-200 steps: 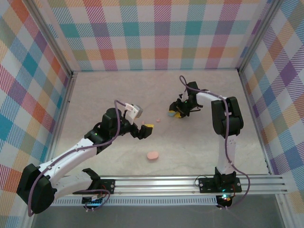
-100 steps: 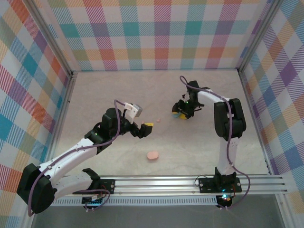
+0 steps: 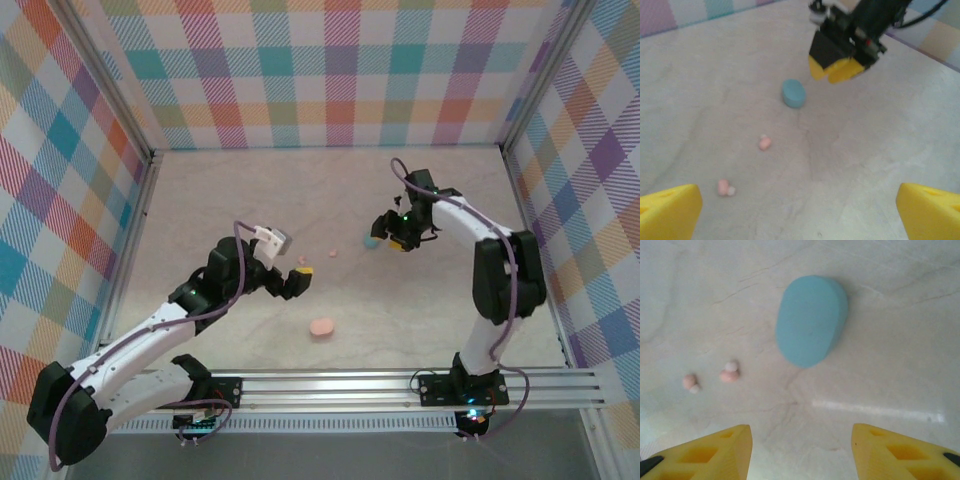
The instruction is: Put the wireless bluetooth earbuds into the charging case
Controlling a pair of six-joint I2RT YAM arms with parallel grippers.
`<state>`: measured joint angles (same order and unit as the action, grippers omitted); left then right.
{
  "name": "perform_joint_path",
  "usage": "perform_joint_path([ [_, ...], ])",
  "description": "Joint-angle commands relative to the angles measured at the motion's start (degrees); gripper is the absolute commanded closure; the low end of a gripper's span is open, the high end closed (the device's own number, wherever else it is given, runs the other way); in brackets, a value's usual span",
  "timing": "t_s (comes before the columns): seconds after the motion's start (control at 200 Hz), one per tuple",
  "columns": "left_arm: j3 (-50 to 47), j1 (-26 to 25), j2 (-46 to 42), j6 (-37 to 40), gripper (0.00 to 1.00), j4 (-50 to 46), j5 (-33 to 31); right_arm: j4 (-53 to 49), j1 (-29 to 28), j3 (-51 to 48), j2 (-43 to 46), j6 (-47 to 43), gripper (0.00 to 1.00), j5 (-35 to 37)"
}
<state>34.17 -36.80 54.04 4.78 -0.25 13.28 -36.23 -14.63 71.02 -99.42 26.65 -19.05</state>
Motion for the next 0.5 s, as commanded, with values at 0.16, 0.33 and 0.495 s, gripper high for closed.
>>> perform_joint_path([
  [0.16, -5.0, -9.4, 3.3, 8.0, 0.13, -4.4, 7.5, 5.9, -0.1, -11.6, 18.6, -6.4, 0.47, -4.5],
  [0.33, -0.4, -16.9, 14.9, 14.4, 0.18, -8.6, 2.3, 7.2, -1.4, -18.2, 27.4, -8.3, 0.47, -6.8],
  [0.495, 6.6, -21.0, 26.0, 19.0, 0.20, -13.6, -0.5, 8.5, -1.9, -22.8, 32.2, -8.3, 0.48, -8.5],
])
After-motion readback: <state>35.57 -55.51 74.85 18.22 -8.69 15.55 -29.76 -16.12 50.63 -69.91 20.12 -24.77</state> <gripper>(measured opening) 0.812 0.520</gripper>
